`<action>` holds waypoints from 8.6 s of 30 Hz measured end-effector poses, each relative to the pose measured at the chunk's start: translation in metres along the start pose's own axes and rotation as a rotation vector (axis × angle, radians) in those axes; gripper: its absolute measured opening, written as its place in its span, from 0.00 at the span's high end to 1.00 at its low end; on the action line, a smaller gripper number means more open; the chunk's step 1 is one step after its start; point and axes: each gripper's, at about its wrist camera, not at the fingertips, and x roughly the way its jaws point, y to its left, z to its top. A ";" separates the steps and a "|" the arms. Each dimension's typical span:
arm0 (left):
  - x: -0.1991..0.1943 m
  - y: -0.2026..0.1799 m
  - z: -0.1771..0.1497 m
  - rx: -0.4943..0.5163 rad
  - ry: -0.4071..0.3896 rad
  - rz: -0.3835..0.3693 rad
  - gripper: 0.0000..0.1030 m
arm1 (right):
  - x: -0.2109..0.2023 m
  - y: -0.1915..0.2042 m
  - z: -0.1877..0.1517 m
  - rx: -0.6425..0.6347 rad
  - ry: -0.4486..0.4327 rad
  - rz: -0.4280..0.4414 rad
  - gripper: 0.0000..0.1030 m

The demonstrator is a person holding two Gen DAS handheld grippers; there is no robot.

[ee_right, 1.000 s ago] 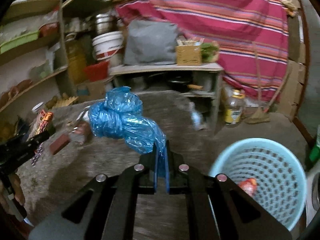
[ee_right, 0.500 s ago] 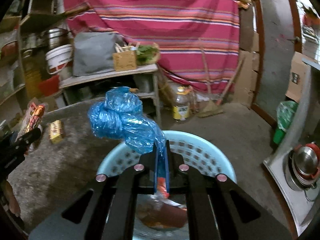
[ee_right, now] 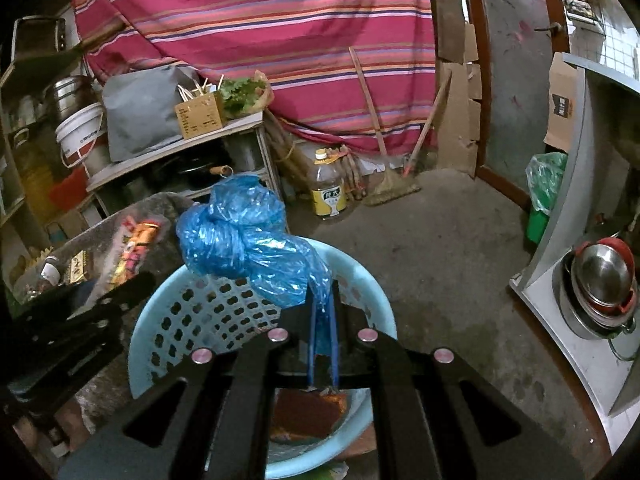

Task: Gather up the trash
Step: 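Carry the snack box and blue bag to the basket, open the left tool, then open the right tool over the basket to drop the blue bag, then return both tools from the basket to the table, then grasp the crumpled brown paper with the right tool while the left grasps the maroon pad, then carry the pad and paper over the basket, open the left tool, then open the right tool over the basket to drop the brown paper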

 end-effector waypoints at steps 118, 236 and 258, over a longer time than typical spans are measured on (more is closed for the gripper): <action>-0.233 0.451 -0.141 -0.402 -0.004 0.542 0.36 | 0.029 0.451 -0.071 -0.426 0.030 0.292 0.04; -0.016 0.023 -0.012 -0.014 -0.032 0.046 0.35 | 0.000 0.019 0.004 -0.054 -0.005 -0.006 0.55; -0.071 0.077 -0.017 -0.104 -0.119 0.236 0.05 | 0.034 0.055 -0.009 -0.096 0.071 0.065 0.18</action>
